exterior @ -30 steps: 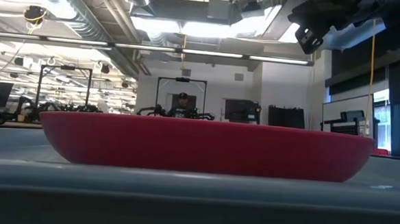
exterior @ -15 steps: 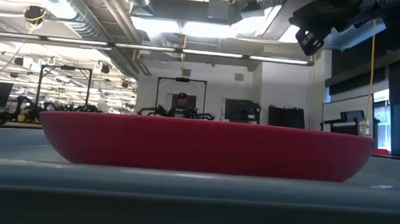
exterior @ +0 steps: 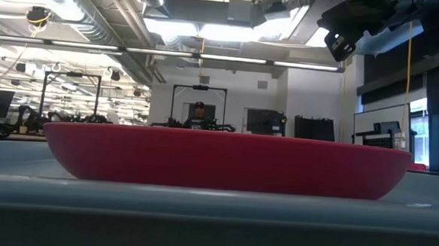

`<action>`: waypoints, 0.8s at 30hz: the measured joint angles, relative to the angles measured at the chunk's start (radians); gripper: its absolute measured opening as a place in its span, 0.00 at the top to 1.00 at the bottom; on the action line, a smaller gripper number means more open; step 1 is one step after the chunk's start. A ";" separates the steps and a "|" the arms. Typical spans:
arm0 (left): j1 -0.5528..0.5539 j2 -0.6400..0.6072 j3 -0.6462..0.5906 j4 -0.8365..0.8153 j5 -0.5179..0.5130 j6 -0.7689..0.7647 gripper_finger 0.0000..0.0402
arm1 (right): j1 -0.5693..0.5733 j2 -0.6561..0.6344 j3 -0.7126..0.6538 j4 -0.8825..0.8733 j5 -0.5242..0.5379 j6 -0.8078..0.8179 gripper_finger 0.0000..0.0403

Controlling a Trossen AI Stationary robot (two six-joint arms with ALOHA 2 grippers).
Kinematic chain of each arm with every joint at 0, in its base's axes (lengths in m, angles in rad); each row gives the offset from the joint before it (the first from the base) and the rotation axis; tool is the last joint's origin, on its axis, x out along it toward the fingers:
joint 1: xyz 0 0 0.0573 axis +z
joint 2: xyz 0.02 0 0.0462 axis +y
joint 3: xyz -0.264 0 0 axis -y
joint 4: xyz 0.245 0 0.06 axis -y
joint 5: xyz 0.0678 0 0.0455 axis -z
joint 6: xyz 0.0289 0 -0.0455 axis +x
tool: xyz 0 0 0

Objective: Pick and place plate/cup/fork/spoon on tray
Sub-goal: Put the orange fork on the blue serving tray to the left side of the pink plate

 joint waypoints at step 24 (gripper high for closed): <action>0.011 0.068 -0.001 -0.061 -0.014 0.054 0.80 | 0.000 0.000 0.000 -0.005 0.000 0.001 0.86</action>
